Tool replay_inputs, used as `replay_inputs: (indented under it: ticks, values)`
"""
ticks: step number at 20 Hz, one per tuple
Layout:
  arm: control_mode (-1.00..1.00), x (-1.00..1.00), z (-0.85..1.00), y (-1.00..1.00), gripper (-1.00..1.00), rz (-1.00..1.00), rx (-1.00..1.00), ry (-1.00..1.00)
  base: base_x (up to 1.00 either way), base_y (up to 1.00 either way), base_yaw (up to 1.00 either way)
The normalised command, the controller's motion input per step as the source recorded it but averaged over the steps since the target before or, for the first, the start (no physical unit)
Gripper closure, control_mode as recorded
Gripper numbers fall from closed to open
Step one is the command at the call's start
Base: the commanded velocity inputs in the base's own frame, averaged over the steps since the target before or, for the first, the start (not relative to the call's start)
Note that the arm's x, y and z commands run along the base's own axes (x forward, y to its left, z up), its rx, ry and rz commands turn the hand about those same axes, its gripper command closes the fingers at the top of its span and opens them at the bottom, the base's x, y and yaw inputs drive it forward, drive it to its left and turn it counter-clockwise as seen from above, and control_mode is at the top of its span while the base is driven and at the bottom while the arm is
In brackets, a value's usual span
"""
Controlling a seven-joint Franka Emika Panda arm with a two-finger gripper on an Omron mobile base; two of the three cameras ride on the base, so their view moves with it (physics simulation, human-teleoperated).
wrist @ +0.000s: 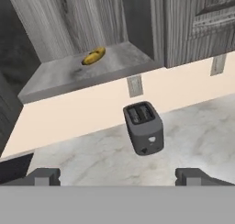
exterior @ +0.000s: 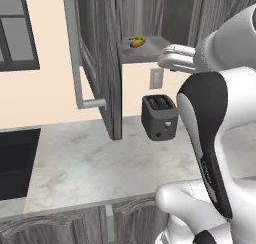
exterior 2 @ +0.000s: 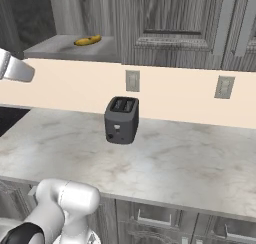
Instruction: Pick the banana from the counter and place it in the cabinet. Then close the cabinet.
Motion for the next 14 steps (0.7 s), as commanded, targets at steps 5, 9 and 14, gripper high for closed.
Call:
replay_inputs:
  ticks: [5,9,14]
  values:
    - [-1.00,-0.75,0.00,0.34,-1.00,0.05,-0.05,0.00,0.00,0.00,0.00]
    - [-1.00,-0.72,0.00,0.33,-1.00,0.07,-0.08,0.00,0.00,0.00,0.00]
    - [-1.00,-0.47,-0.22,0.55,-1.00,0.11,-0.24,-0.04,0.00,0.00,0.00]
